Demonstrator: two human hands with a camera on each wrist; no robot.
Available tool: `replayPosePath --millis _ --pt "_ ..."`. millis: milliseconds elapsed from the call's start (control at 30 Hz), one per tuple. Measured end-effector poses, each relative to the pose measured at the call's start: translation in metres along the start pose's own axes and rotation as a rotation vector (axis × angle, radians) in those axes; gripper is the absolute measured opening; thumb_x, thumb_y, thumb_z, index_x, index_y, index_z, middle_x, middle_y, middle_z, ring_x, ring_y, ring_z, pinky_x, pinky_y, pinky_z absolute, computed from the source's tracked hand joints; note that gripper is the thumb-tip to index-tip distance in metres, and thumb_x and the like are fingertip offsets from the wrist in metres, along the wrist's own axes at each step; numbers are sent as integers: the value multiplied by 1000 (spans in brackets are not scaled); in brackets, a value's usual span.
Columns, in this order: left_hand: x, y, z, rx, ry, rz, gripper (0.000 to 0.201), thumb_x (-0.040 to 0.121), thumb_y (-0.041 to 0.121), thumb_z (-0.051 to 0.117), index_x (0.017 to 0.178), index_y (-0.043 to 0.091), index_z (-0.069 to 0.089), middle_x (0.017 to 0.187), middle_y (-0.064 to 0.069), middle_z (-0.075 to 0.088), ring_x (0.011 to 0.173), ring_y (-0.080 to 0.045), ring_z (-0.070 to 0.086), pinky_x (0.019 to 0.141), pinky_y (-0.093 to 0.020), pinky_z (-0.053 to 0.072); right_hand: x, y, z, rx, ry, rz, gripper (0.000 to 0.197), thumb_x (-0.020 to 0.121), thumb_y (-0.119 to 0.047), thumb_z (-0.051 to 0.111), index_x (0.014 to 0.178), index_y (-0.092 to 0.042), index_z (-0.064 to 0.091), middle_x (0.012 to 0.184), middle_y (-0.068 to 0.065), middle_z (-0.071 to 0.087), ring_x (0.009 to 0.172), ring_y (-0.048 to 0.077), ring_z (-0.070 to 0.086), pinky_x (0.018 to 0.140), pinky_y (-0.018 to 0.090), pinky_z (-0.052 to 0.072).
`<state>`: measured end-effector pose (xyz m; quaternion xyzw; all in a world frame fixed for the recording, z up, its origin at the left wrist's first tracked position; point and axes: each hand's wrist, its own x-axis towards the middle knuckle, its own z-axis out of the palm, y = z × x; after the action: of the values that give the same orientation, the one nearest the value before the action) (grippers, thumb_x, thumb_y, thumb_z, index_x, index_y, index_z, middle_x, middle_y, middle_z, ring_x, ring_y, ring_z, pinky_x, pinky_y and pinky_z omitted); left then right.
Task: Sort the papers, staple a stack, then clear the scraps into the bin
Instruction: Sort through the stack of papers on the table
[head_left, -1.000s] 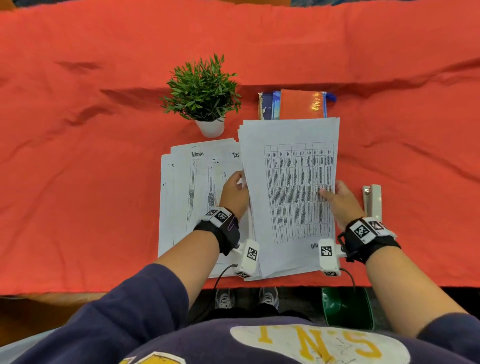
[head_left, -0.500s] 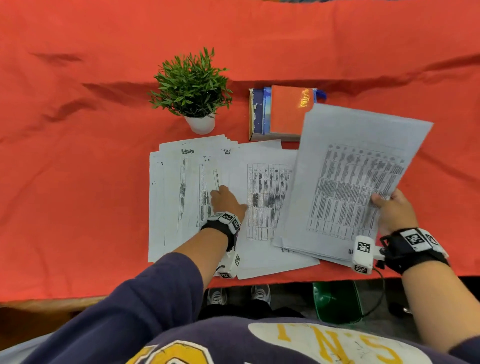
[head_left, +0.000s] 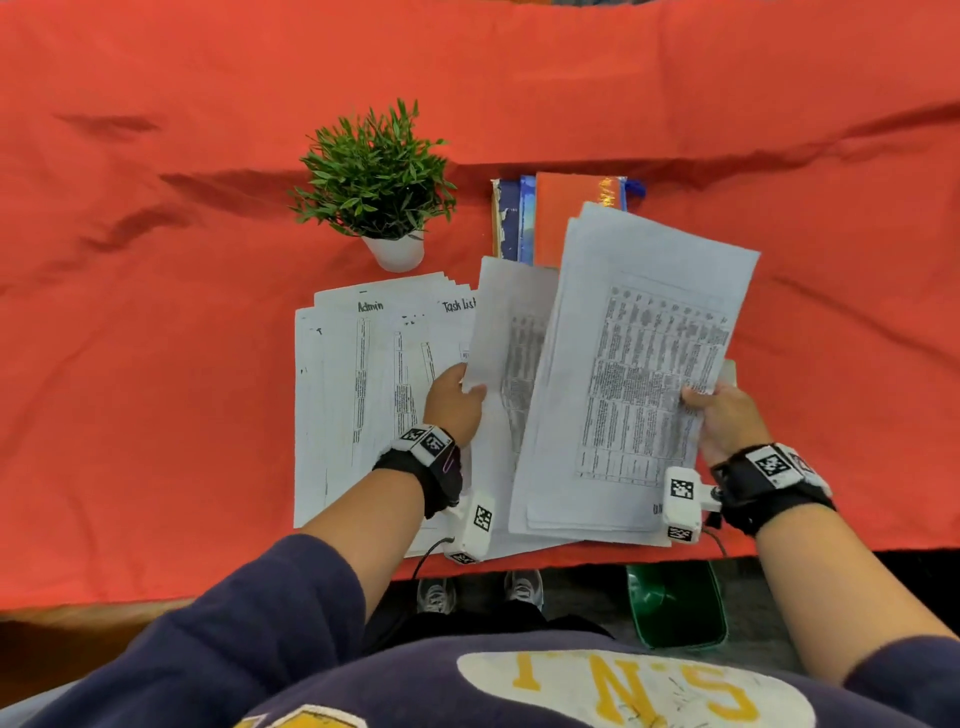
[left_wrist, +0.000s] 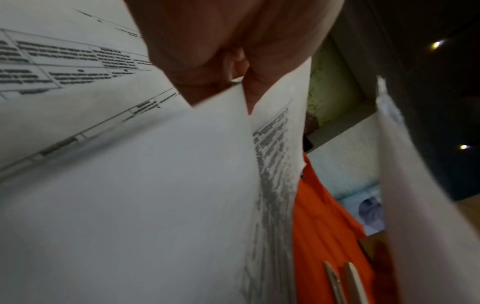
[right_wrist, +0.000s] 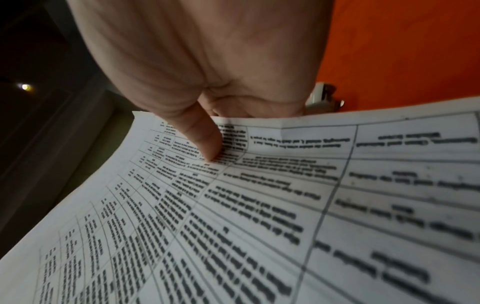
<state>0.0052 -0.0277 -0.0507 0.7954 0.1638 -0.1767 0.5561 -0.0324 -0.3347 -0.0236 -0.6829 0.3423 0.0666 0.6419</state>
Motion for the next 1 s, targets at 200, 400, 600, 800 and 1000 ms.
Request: replayPosePath --millis 200,400,600,800,1000 --pt "-21 15 4 -195 -72 104 18 92 15 60 109 17 65 107 5 69 90 -5 62 90 -28 50 -9 -12 37 -154 -27 7 25 97 -8 50 121 -5 56 119 9 62 111 26 58 98 39 43" --pt "-27 15 8 -194 -126 102 30 95 13 56 125 15 59 109 10 65 97 -5 63 83 -17 53 -3 -8 41 -457 -49 -44 48 92 -22 60 135 -11 45 126 4 58 115 26 55 99 44 45" --pt "-13 -10 6 298 63 12 21 94 24 55 110 11 61 114 -5 59 108 -21 56 87 -28 47 -4 -4 19 -403 30 -156 31 93 -8 56 123 -12 60 111 5 64 104 27 61 93 40 48" --pt "-5 -32 5 552 130 -153 69 82 28 73 133 2 35 135 -18 36 124 -32 43 101 -38 44 -5 3 -19 -74 154 -55 34 89 1 57 115 -20 63 111 6 67 107 28 62 99 51 47" --pt "0 -29 -2 539 137 -119 54 84 9 66 129 2 37 127 -16 50 117 -30 52 95 -38 48 -10 -1 -37 74 210 -30 37 93 6 50 126 -10 57 114 5 62 88 12 62 85 34 55"
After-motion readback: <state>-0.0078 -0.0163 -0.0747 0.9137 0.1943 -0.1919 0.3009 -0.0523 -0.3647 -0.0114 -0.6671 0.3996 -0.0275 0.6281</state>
